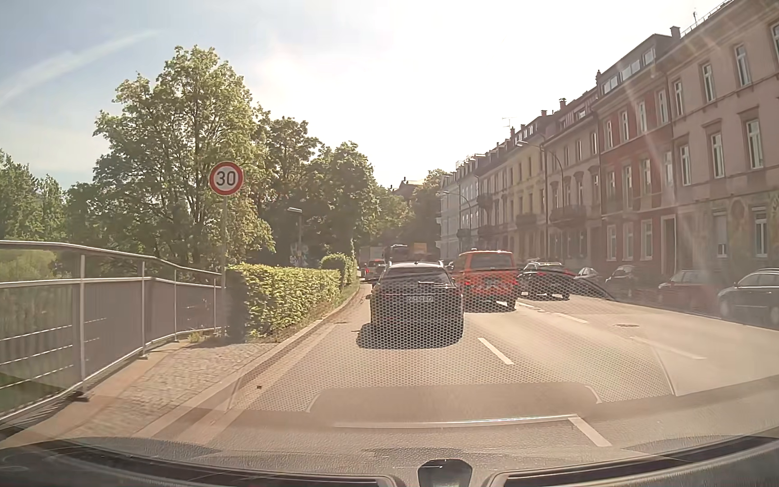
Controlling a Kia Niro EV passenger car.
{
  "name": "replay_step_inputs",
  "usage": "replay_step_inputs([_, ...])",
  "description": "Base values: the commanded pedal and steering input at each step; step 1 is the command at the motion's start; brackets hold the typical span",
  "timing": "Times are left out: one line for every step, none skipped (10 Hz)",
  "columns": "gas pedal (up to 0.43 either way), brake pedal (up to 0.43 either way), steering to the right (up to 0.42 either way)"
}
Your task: Follow the waypoints while adhering to traffic rules and regulations
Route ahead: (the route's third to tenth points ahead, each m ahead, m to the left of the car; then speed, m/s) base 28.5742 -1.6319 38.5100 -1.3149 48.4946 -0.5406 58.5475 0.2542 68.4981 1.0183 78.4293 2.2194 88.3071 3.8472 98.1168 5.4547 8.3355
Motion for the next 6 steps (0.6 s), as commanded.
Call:
replay_step_inputs([0.059,0.000,-0.005])
replay_step_inputs([0.059,0.000,-0.005])
replay_step_inputs([0.079,0.000,-0.005])
replay_step_inputs([0.079,0.000,-0.005])
replay_step_inputs([0.087,0.000,-0.004])
replay_step_inputs([0.087,0.000,-0.005])
